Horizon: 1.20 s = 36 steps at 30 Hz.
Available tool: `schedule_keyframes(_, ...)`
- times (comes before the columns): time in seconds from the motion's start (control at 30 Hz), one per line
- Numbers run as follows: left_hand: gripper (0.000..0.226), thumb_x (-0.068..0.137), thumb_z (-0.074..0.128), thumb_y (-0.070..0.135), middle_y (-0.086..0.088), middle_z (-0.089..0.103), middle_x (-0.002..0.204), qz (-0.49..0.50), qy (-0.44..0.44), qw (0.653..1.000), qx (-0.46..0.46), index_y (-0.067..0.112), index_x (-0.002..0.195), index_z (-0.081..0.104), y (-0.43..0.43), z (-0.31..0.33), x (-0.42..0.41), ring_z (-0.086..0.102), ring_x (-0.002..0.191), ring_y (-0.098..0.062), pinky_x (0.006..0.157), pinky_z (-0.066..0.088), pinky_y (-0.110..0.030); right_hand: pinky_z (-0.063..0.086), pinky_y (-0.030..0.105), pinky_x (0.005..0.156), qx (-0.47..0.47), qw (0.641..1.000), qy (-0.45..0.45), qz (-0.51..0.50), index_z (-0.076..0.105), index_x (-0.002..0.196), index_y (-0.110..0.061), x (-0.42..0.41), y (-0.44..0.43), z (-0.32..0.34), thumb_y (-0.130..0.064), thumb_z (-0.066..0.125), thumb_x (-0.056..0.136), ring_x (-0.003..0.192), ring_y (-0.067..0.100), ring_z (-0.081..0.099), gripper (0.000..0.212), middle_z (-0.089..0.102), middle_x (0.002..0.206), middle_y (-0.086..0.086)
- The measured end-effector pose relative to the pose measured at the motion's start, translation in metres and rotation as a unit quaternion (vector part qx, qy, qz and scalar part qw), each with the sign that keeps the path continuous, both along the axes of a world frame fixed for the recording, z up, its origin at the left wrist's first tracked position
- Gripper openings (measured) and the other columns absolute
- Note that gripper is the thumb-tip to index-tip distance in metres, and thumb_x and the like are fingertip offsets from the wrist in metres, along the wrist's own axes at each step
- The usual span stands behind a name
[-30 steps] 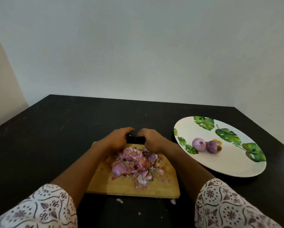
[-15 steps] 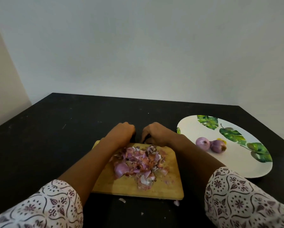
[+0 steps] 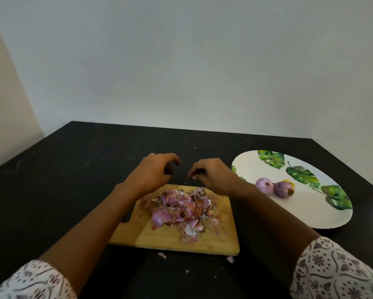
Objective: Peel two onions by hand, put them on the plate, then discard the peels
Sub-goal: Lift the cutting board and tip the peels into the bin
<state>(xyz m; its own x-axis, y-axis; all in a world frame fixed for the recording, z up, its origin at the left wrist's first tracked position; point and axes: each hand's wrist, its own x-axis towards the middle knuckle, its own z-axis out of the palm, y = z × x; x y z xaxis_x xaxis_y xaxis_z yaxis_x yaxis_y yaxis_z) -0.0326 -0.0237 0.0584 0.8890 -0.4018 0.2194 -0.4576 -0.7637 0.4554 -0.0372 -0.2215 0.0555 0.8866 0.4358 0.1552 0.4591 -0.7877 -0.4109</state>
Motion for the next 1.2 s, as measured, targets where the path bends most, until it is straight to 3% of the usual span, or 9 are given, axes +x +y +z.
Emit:
schedule_keyframes(0.13, 0.044, 0.083, 0.065, 0.006, 0.006, 0.063, 0.100, -0.009, 0.007, 1.000, 0.000, 0.029, 0.118, 0.055, 0.006, 0.009, -0.023, 0.060, 0.090, -0.006, 0.081, 0.053, -0.024, 0.044, 0.010, 0.081, -0.038, 0.997, 0.034, 0.052, 0.070, 0.110, -0.011, -0.024, 0.002, 0.015, -0.008, 0.057, 0.094, 0.098, 0.009, 0.062, 0.020, 0.068, 0.108, -0.001)
schedule_keyframes(0.27, 0.023, 0.091, 0.057, 0.020, 0.007, 0.064, 0.107, -0.017, -0.022, 0.998, 0.048, 0.026, 0.113, 0.061, 0.009, 0.022, -0.043, 0.059, 0.090, -0.004, 0.082, 0.051, -0.025, 0.052, 0.023, 0.081, -0.039, 0.999, -0.003, 0.013, 0.066, 0.099, -0.017, -0.043, 0.003, 0.028, -0.012, 0.065, 0.089, 0.090, 0.009, 0.062, 0.010, 0.065, 0.096, -0.004)
schedule_keyframes(0.4, 0.036, 0.090, 0.053, 0.006, 0.016, 0.059, 0.101, -0.100, 0.077, 0.991, 0.042, 0.031, 0.116, 0.056, 0.011, 0.037, -0.063, 0.060, 0.089, -0.001, 0.081, 0.053, -0.023, 0.048, 0.017, 0.078, -0.128, 0.990, 0.058, 0.018, 0.066, 0.111, -0.016, -0.061, 0.000, 0.042, 0.001, 0.053, 0.091, 0.098, 0.011, 0.061, 0.030, 0.063, 0.104, -0.004)
schedule_keyframes(0.53, 0.027, 0.080, 0.070, 0.013, 0.010, 0.064, 0.097, -0.222, 0.183, 0.949, 0.125, 0.029, 0.102, 0.066, 0.015, 0.040, -0.084, 0.059, 0.086, -0.001, 0.077, 0.051, -0.019, 0.047, 0.022, 0.077, -0.217, 0.952, 0.189, 0.101, 0.072, 0.107, -0.016, -0.085, -0.003, 0.052, -0.002, 0.062, 0.087, 0.087, 0.006, 0.057, 0.027, 0.062, 0.097, -0.008)
schedule_keyframes(0.67, 0.029, 0.080, 0.071, 0.024, 0.009, 0.060, 0.106, -0.217, 0.205, 0.927, 0.227, 0.034, 0.107, 0.065, 0.020, 0.022, -0.092, 0.053, 0.093, -0.002, 0.073, 0.043, -0.014, 0.040, 0.016, 0.072, -0.301, 0.909, 0.251, 0.143, 0.067, 0.117, -0.020, -0.102, -0.010, 0.038, -0.013, 0.069, 0.086, 0.092, 0.006, 0.050, 0.032, 0.056, 0.103, -0.005)
schedule_keyframes(0.8, 0.028, 0.080, 0.070, 0.023, 0.009, 0.061, 0.105, -0.211, 0.217, 0.929, 0.213, 0.033, 0.106, 0.067, 0.025, 0.007, -0.090, 0.053, 0.093, -0.001, 0.077, 0.042, -0.012, 0.041, 0.019, 0.073, -0.284, 0.916, 0.241, 0.151, 0.070, 0.111, -0.019, -0.105, -0.017, 0.023, -0.011, 0.071, 0.084, 0.097, 0.006, 0.051, 0.028, 0.060, 0.113, 0.001)
schedule_keyframes(0.97, 0.013, 0.080, 0.070, 0.017, 0.012, 0.067, 0.099, -0.194, 0.229, 0.941, 0.156, 0.022, 0.092, 0.073, 0.025, -0.002, -0.088, 0.053, 0.092, 0.010, 0.070, 0.033, 0.003, 0.038, 0.015, 0.070, -0.279, 0.920, 0.224, 0.158, 0.074, 0.103, -0.016, -0.102, -0.020, 0.018, -0.012, 0.071, 0.084, 0.090, 0.002, 0.048, 0.020, 0.057, 0.102, -0.006)
schedule_keyframes(1.13, 0.011, 0.084, 0.066, 0.015, 0.013, 0.066, 0.100, -0.201, 0.244, 0.935, 0.162, 0.021, 0.092, 0.071, 0.025, -0.002, -0.087, 0.055, 0.094, 0.007, 0.080, 0.041, -0.005, 0.036, 0.009, 0.067, -0.253, 0.919, 0.264, 0.147, 0.071, 0.105, -0.010, -0.100, -0.015, 0.021, -0.008, 0.067, 0.087, 0.075, -0.004, 0.049, 0.019, 0.064, 0.100, -0.001)
schedule_keyframes(1.2, 0.012, 0.084, 0.065, 0.016, 0.013, 0.065, 0.101, -0.206, 0.237, 0.933, 0.178, 0.022, 0.094, 0.070, 0.024, -0.002, -0.087, 0.056, 0.095, 0.006, 0.085, 0.044, -0.011, 0.040, 0.010, 0.069, -0.207, 0.931, 0.270, 0.128, 0.070, 0.102, -0.009, -0.099, -0.009, 0.027, -0.005, 0.064, 0.088, 0.075, -0.004, 0.053, 0.015, 0.065, 0.090, -0.009)
